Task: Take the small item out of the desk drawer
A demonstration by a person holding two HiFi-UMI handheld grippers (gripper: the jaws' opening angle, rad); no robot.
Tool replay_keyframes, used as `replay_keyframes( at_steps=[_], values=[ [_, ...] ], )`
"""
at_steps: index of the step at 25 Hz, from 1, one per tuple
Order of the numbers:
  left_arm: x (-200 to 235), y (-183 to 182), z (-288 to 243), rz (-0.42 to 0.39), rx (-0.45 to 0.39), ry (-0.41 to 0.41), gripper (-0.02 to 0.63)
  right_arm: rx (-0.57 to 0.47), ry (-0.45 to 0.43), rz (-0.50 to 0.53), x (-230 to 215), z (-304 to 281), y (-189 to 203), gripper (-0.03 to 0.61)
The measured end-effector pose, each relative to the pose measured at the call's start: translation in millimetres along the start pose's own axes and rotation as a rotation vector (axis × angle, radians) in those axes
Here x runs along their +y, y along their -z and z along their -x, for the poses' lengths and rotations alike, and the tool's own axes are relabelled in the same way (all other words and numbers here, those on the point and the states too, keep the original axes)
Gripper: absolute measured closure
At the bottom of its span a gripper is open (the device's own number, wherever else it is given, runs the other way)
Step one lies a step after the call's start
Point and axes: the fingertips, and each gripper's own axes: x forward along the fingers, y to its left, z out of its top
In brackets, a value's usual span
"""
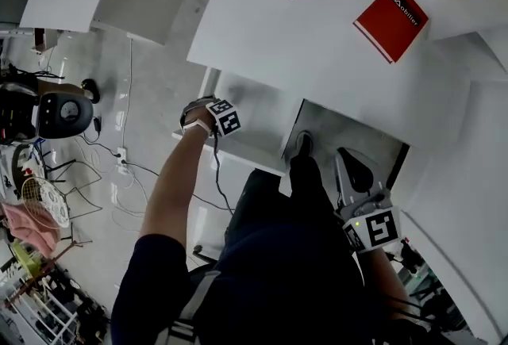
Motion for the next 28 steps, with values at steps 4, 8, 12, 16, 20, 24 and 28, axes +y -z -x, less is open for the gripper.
replay_keyframes(
  at_steps=[4, 8, 12, 16, 20, 24, 28],
  values=[
    [-4, 2, -37, -0.016, 0.110, 0.054, 0.469, 0.026, 0.059, 0.005, -1, 10, 4, 0.575],
    [-7, 4, -61, -0.054, 0.179, 0.049, 0.469, 0.031, 0.115, -0.005, -4, 22, 9, 0.575],
    [-7, 7, -77, -0.077, 0.225, 0.026, 0.469, 0.041, 0.149, -0.028, -8, 24, 18, 0.575],
    [-6, 6, -81, -0.099, 0.243, 0.023, 0.473, 0.049, 0.153, -0.043, -6, 21, 22, 0.575],
    [-10, -1, -76, -0.075, 0.202, 0.046, 0.477, 0.053, 0.143, -0.049, -3, 22, 26, 0.575],
    [-9, -12, -61, -0.019, 0.104, 0.046, 0.477, 0.045, 0.126, -0.045, -1, 18, 21, 0.575],
    [-4, -41, -19, 0.062, -0.095, 0.017, 0.479, 0.026, 0.090, -0.036, 0, 11, 16, 0.575]
  ],
)
